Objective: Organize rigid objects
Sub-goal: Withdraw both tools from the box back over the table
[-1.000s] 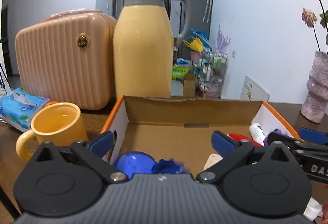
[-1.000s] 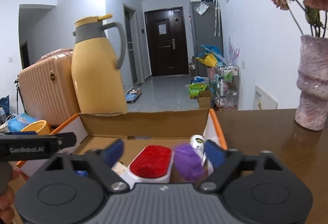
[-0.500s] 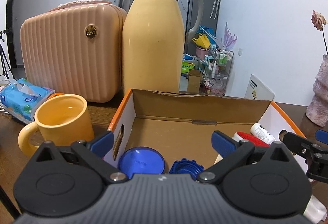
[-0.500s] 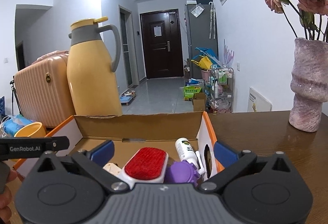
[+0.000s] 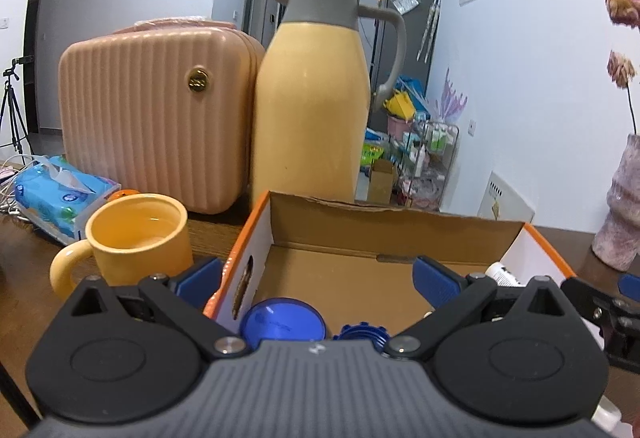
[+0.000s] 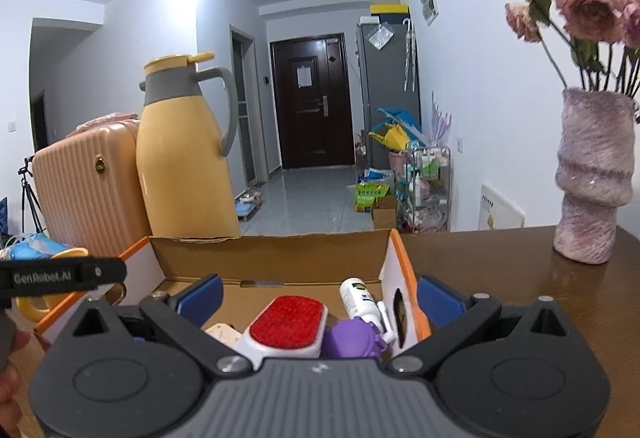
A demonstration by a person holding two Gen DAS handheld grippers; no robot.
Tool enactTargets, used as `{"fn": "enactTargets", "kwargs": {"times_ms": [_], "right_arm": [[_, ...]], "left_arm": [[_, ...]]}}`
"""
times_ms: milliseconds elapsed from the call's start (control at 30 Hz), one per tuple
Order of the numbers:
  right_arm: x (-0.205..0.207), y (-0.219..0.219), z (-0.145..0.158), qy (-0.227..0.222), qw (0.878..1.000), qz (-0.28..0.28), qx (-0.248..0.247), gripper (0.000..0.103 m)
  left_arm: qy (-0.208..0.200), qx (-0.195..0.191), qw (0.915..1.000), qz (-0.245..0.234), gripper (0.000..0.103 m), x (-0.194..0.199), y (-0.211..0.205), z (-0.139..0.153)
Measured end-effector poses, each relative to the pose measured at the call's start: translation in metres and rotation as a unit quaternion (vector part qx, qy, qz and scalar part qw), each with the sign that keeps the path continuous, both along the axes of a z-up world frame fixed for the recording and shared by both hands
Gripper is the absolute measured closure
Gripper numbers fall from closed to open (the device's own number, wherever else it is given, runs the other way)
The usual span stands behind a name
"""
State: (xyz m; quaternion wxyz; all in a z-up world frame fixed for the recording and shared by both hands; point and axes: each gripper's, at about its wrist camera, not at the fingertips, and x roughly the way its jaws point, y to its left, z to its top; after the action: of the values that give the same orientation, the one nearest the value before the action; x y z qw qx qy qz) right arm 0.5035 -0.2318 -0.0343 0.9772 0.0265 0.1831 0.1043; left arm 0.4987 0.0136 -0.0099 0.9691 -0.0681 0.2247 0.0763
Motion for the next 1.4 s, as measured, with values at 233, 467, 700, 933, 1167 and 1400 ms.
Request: {"fn": "enactTargets", "kwargs": {"times_ms": [233,467,700,933,1167,1400], "right_arm": [[-0.037,-0.011,0.001,-0.021,1.0,-0.007,-0.002,0.0],[-0.083,-0.02,-0.002,-0.039,0.999,-0.013,-0.007,0.0],[-0.125,-0.019,-0.009,-0.037,0.999,-0.002,-0.02,0.0],[-0.162,-0.016,-0.02,-0.02,0.999,0.007,-0.025,0.0],[-0.195,-0.016,-0.027,-0.007,1.0,0.009,-0.023,0.0],[-0.214,-0.018,-0.03,0.004,1.0,0.001,-0.017,0.0]], "left_arm": [[-0.022,0.002,0.9998,0.002,0.0,-0.028,0.004,0.002],[-0.01,0.001,0.9999,-0.01,0.0,-0.067,0.008,-0.008],[-0.007,0.012,0.9996,-0.024,0.0,-0.107,0.008,-0.013],[-0.001,0.019,0.9989,-0.043,0.0,-0.142,0.004,-0.017],[0.013,0.024,0.9975,-0.065,0.0,-0.17,0.0,-0.022],[0.027,0.022,0.9956,-0.087,0.0,-0.195,-0.005,-0.026]]}}
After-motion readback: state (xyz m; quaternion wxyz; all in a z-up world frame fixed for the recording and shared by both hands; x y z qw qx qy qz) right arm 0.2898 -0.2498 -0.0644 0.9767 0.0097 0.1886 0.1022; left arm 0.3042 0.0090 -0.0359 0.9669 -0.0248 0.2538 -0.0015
